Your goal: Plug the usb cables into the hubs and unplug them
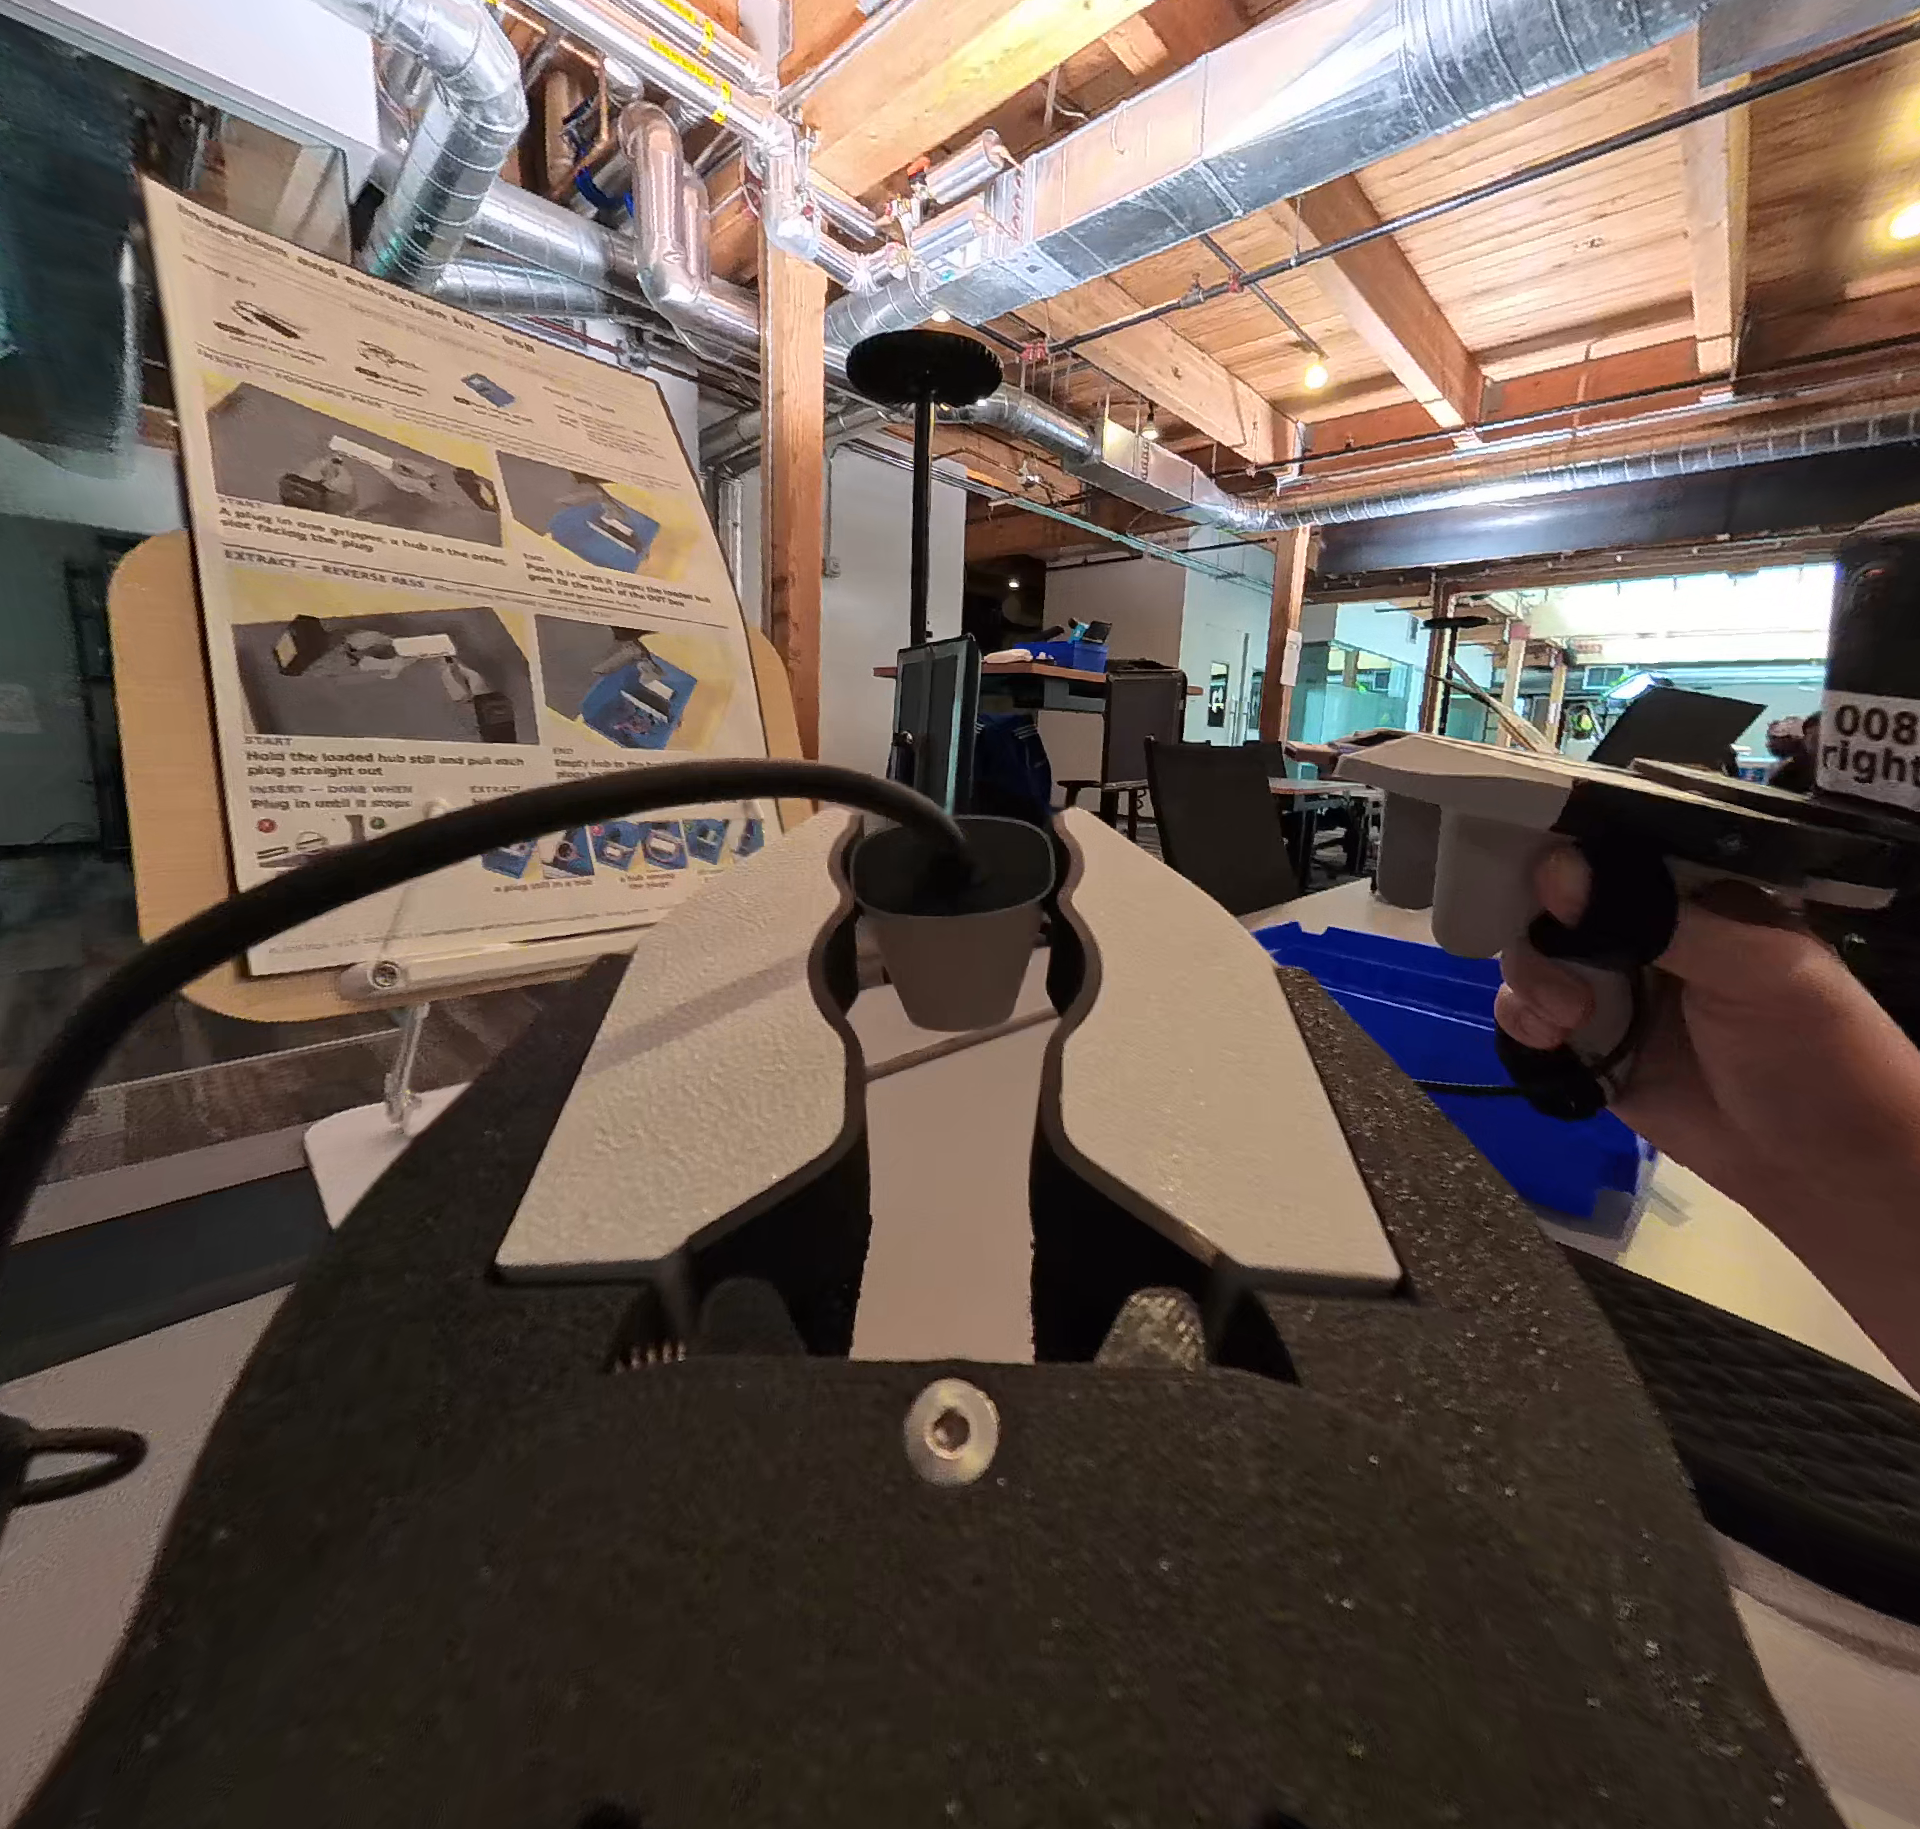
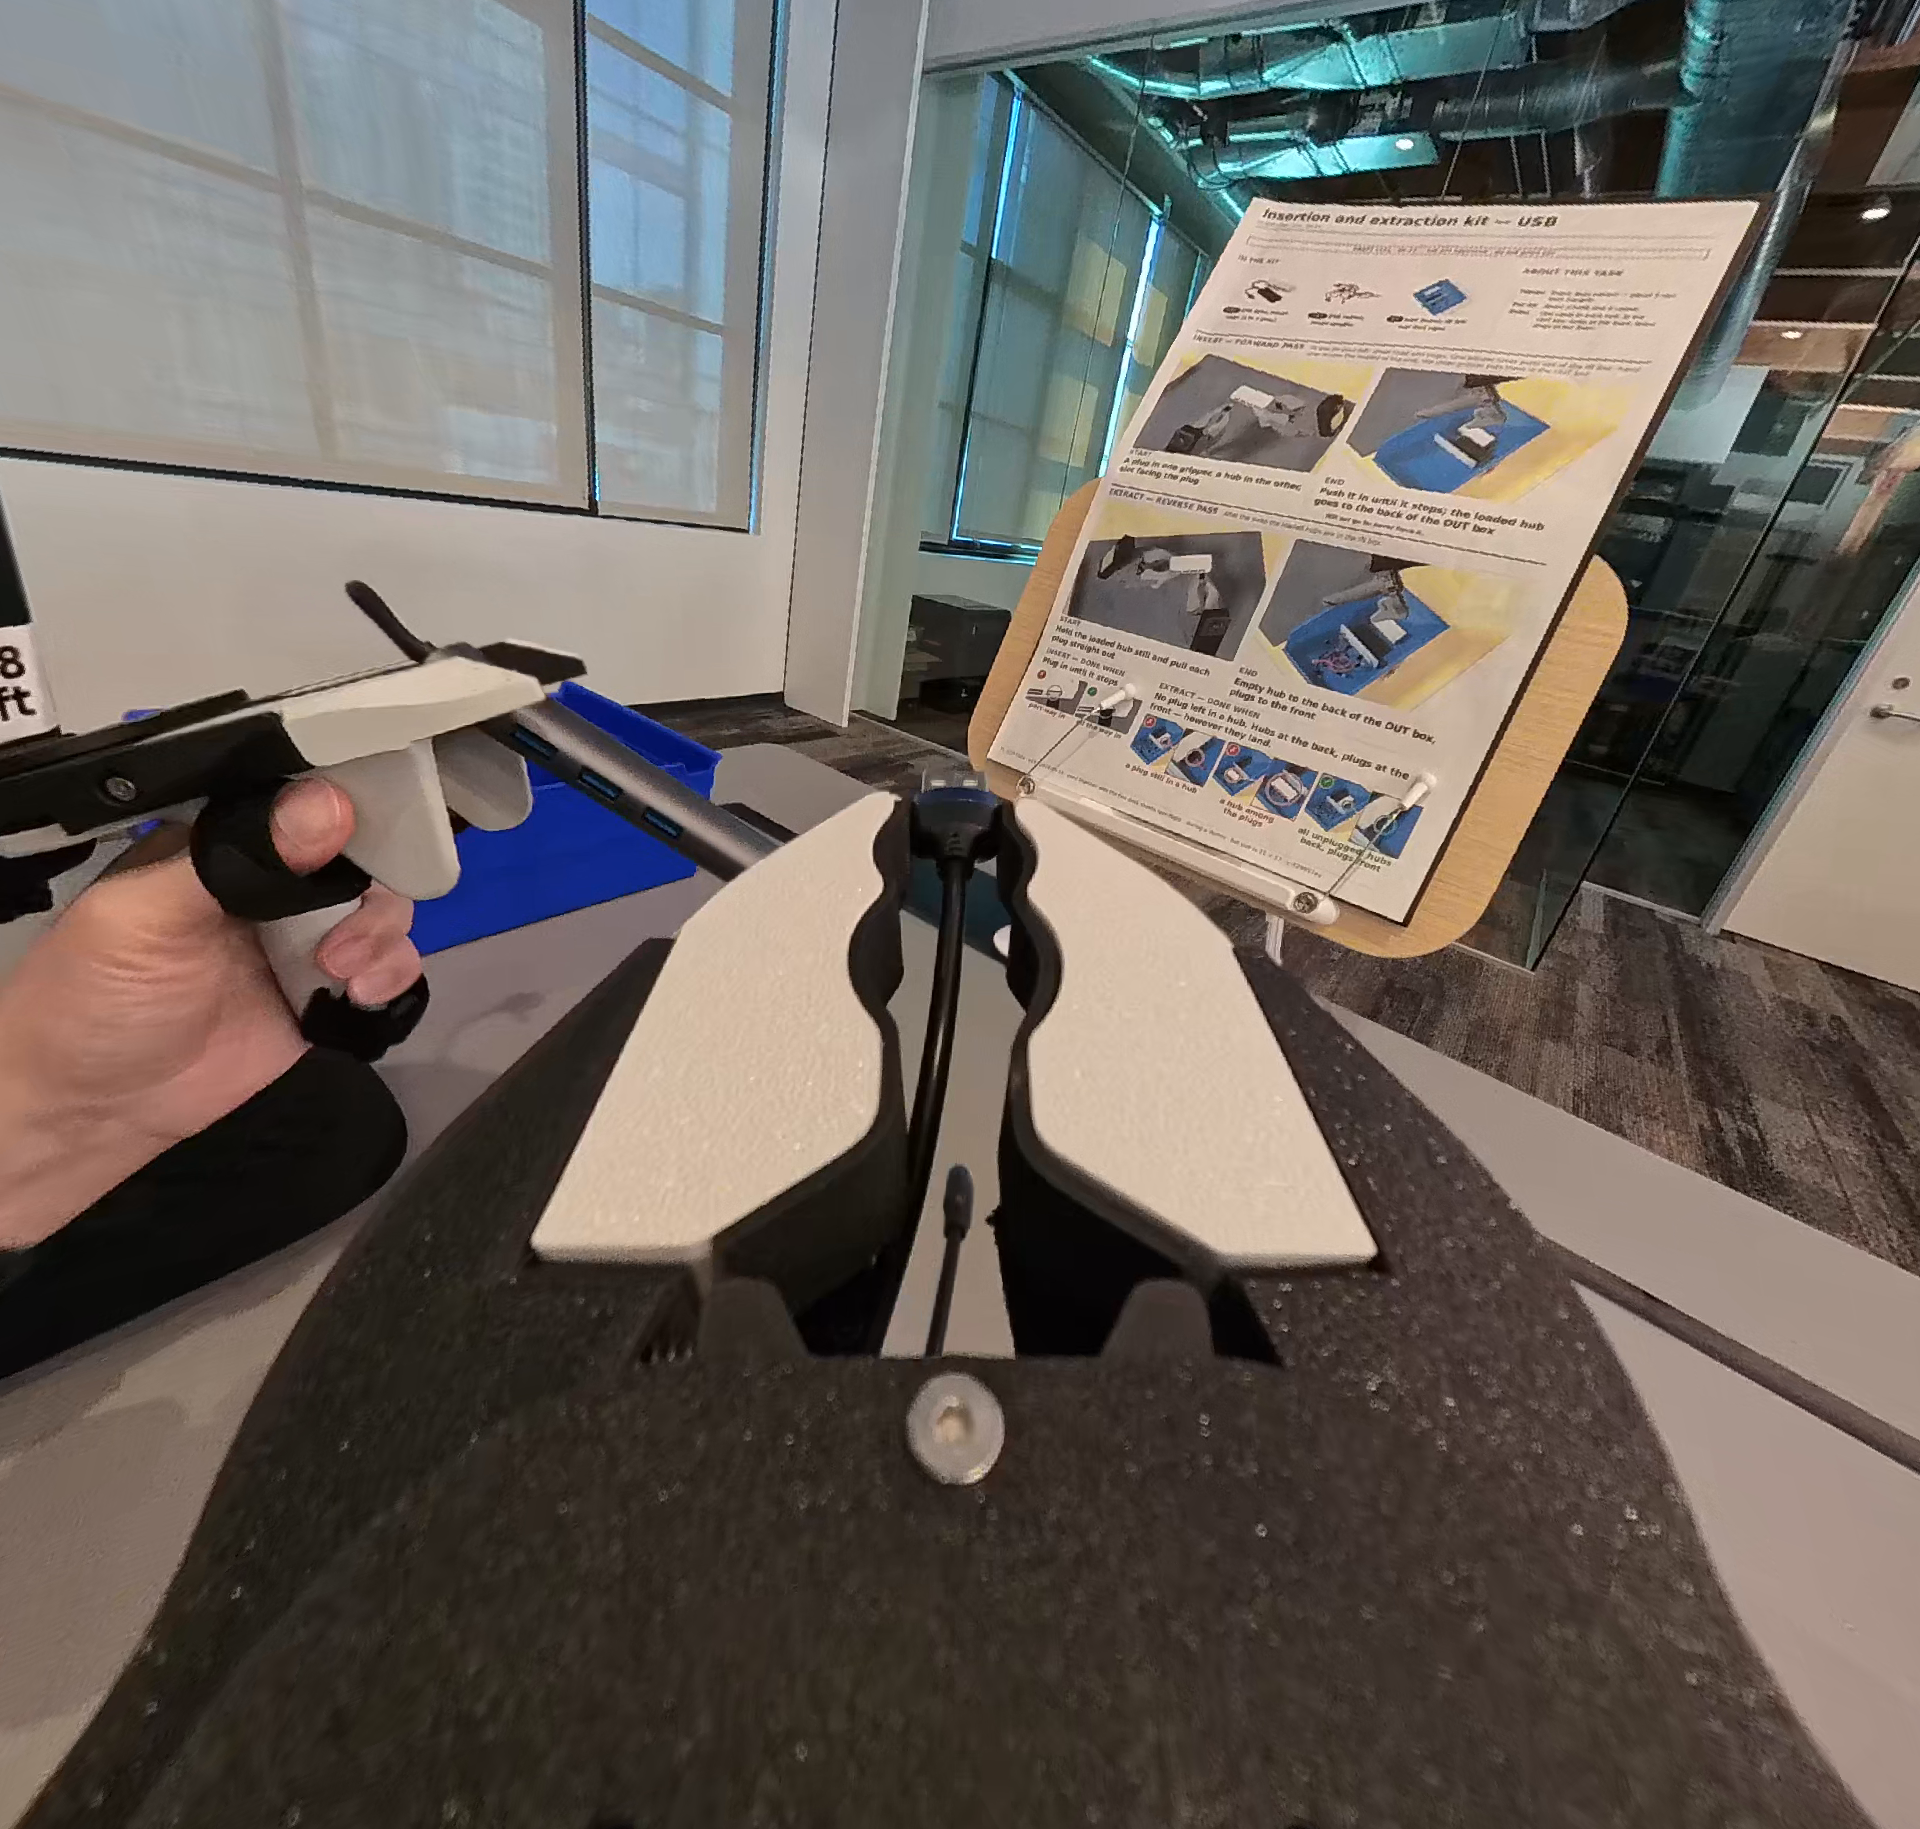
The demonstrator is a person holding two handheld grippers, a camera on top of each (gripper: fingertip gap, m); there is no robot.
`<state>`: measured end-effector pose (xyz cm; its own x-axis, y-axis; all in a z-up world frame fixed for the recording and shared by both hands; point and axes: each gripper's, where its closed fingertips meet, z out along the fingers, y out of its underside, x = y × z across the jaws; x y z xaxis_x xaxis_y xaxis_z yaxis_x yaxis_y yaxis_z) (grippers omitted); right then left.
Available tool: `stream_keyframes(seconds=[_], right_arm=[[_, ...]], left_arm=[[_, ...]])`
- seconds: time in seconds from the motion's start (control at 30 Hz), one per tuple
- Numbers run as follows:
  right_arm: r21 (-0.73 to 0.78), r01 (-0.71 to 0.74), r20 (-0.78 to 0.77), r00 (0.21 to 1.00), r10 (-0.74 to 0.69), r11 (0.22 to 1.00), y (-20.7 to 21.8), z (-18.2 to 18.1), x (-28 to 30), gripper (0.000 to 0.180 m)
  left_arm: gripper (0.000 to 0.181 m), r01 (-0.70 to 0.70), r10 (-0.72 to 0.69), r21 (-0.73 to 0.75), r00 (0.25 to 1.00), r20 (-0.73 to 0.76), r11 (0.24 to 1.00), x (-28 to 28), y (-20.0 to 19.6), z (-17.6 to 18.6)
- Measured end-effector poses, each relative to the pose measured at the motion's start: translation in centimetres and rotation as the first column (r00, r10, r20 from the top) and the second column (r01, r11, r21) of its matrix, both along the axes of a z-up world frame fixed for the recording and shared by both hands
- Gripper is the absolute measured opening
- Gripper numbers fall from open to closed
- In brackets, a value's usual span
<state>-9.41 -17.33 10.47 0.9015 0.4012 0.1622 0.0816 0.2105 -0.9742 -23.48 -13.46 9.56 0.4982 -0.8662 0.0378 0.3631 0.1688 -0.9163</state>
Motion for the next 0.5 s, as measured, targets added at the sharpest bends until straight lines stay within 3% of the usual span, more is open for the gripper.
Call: stream_keyframes(seconds=[0.5], right_arm=[[-0.112,-0.035,0.001,0.999,0.035,0.993,0.4,-2.4,0.6,0.015]], left_arm=[[0.032,0.029,-0.031,-0.048,0.999,-0.035,0.998,1.4,0.0,-0.4]])
